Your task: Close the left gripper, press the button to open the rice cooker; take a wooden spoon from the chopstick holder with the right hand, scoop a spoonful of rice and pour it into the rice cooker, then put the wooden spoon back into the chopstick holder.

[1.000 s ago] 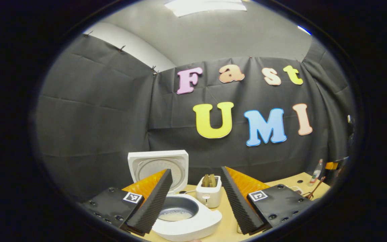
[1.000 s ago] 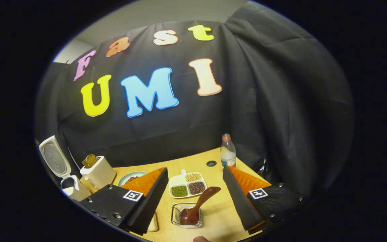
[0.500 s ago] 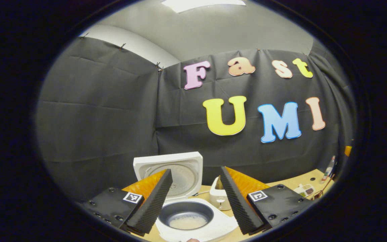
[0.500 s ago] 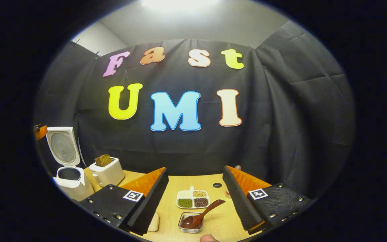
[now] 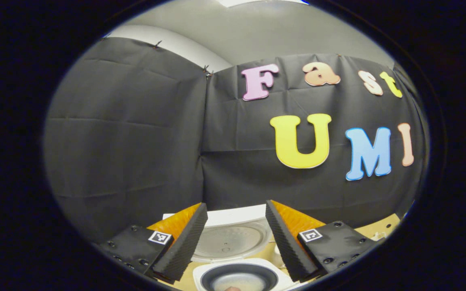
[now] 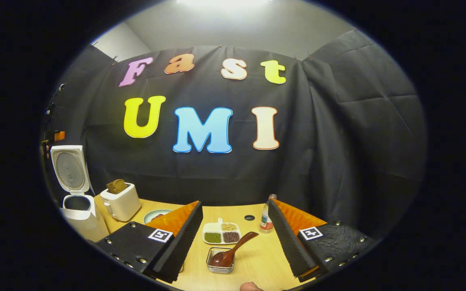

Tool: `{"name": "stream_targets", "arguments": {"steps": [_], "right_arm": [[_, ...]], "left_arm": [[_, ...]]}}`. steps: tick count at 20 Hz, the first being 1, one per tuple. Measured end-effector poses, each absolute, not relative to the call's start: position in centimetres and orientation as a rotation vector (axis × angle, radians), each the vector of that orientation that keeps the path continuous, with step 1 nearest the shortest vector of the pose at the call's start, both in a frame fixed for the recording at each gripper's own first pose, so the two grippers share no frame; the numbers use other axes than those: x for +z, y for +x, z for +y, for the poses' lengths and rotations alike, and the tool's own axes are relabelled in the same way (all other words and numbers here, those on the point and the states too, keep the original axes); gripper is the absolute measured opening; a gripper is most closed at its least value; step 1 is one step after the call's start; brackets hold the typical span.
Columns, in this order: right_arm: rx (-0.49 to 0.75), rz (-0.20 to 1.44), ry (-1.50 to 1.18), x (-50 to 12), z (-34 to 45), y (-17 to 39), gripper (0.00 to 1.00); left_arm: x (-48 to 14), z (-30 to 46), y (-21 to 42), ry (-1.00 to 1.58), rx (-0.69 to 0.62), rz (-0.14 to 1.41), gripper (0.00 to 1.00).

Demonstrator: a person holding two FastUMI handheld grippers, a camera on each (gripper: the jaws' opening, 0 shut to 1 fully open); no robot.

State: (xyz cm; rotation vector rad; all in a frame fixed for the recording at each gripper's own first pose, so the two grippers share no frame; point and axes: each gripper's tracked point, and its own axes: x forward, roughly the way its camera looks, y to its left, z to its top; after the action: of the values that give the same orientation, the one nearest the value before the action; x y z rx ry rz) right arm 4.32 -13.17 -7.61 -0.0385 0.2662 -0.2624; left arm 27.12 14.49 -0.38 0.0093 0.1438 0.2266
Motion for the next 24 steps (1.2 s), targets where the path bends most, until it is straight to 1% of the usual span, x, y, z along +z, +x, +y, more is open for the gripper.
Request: {"name": "stream_targets", "arguments": {"steps": [1, 2, 5, 8, 9, 14, 16, 17, 19, 21, 22, 23, 24], "right_arm": [[-0.275, 0.272, -0.039, -7.8, -13.5, 3.8, 0.98], [-0.290, 0.279, -0.034, -8.0, -13.7, 3.4, 0.98], [-0.330, 0.291, -0.015, -8.4, -14.4, 2.2, 0.98], [-0.354, 0.311, -0.012, -9.2, -14.7, 1.4, 0.98], [-0.358, 0.314, -0.012, -9.3, -14.7, 1.3, 0.98], [-0.342, 0.317, -0.025, -9.4, -14.1, 1.5, 0.98], [-0.326, 0.312, -0.032, -9.2, -13.7, 1.9, 0.98], [-0.316, 0.305, -0.037, -9.3, -13.6, 2.2, 0.98], [-0.306, 0.288, -0.044, -9.1, -13.5, 2.8, 0.98], [-0.278, 0.284, -0.025, -9.2, -12.9, 3.2, 0.98], [-0.267, 0.285, -0.019, -9.3, -12.7, 3.4, 0.98], [-0.256, 0.284, -0.019, -9.4, -12.6, 3.6, 0.98], [-0.249, 0.282, -0.023, -9.4, -12.6, 3.8, 0.99]], "left_arm": [[-0.5, 15.5, 28.4, 0.020, 0.243, 0.140, 0.95], [-0.7, 16.5, 29.8, 0.035, 0.262, 0.144, 0.99], [-1.7, 18.2, 32.8, 0.048, 0.276, 0.174, 1.00], [-3.9, 18.6, 34.7, -0.001, 0.265, 0.239, 1.00], [-4.7, 18.7, 34.8, -0.014, 0.265, 0.256, 0.99], [-7.2, 19.1, 35.3, -0.067, 0.275, 0.322, 0.99], [-7.0, 19.2, 35.0, -0.073, 0.277, 0.303, 1.00], [-6.8, 19.0, 34.9, -0.071, 0.275, 0.299, 0.92], [-7.0, 19.1, 35.1, -0.053, 0.271, 0.301, 0.94], [-7.0, 18.6, 34.5, -0.028, 0.262, 0.299, 0.93], [-7.0, 18.3, 34.2, -0.019, 0.257, 0.299, 0.99], [-7.1, 18.0, 33.6, -0.014, 0.253, 0.298, 0.96], [-7.0, 17.7, 33.2, -0.013, 0.250, 0.299, 0.96]]}}
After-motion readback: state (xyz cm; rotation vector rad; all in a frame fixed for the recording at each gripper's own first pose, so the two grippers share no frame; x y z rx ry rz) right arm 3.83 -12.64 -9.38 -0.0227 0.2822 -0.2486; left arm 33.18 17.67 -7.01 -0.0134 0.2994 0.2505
